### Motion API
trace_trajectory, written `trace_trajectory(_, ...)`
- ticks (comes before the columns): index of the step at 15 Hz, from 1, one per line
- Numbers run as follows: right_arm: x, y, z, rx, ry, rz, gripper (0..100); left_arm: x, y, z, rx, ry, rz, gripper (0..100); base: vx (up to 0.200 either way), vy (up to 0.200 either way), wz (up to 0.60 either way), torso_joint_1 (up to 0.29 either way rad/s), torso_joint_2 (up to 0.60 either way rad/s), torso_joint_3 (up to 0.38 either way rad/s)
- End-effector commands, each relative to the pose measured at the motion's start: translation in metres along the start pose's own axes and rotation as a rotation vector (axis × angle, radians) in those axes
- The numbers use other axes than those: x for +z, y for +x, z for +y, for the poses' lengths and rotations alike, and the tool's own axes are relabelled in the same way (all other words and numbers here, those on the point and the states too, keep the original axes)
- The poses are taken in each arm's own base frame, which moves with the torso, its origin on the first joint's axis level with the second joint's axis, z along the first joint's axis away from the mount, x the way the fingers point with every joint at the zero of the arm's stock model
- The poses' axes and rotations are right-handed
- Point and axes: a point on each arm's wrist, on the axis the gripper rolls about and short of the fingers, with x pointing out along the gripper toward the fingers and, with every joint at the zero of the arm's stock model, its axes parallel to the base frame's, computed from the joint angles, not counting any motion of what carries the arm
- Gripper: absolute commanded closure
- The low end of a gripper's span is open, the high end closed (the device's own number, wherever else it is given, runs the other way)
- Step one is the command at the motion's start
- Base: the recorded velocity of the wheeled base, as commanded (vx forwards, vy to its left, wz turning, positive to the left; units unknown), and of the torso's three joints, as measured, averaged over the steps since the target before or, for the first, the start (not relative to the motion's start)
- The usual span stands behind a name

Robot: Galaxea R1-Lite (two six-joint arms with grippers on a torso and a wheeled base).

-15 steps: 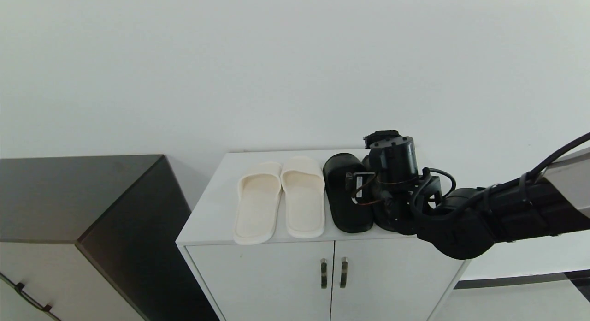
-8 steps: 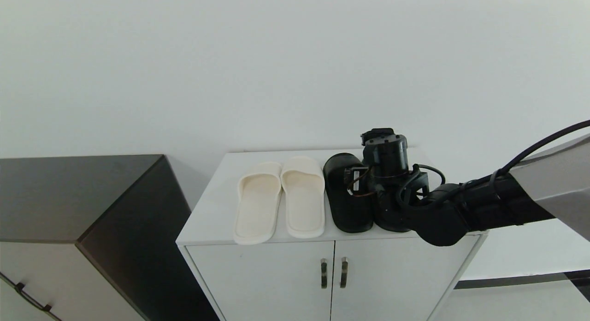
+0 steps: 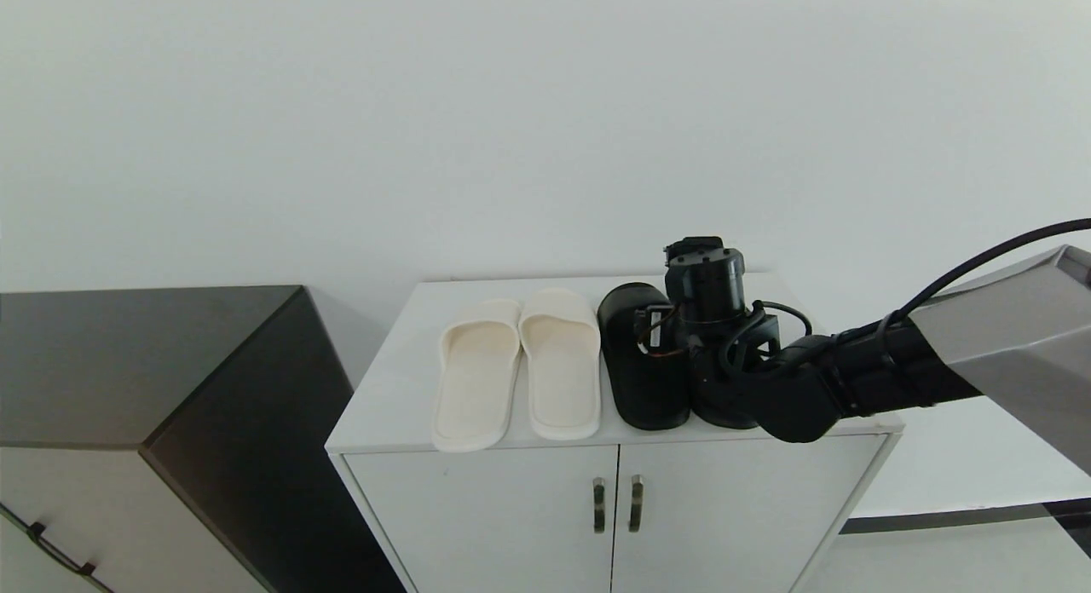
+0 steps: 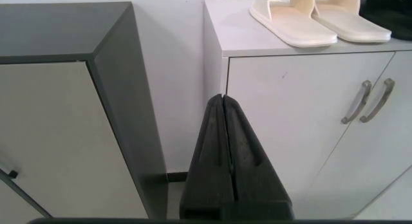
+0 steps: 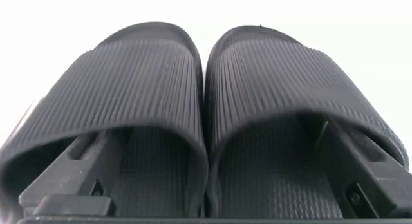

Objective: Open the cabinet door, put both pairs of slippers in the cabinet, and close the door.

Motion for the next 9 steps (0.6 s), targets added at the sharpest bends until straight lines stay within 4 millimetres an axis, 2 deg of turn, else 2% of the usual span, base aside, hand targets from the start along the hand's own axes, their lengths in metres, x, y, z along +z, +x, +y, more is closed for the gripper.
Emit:
trace_trajectory(1,-0.0006,0.0053,0.0028,-0.002,0.005,-0.005,0,0.0000,0.0000,0.0000,0.000,0.000,0.000,100,0.000,0.000,0.00,0.000,0.00,0.000)
trace_trajectory(2,0.0006,0.0068,0.0034,-0.002,0.009,-0.010,0,0.0000,0.0000,0.0000,0.000,0.000,0.000,100,0.000,0.000,0.00,0.000,0.00,0.000)
trace_trajectory(3,-0.0014,0.0088,0.0046,-0.003,0.007,-0.008,100,0.0000,0.0000,0.0000,0.000,0.000,0.000,100,0.000,0.000,0.00,0.000,0.00,0.000)
trace_trajectory(9,-0.0027,0.0080,0.0045,-0.007,0.001,-0.004,100,0.0000,0.0000,0.0000,0.000,0.000,0.000,100,0.000,0.000,0.00,0.000,0.00,0.000)
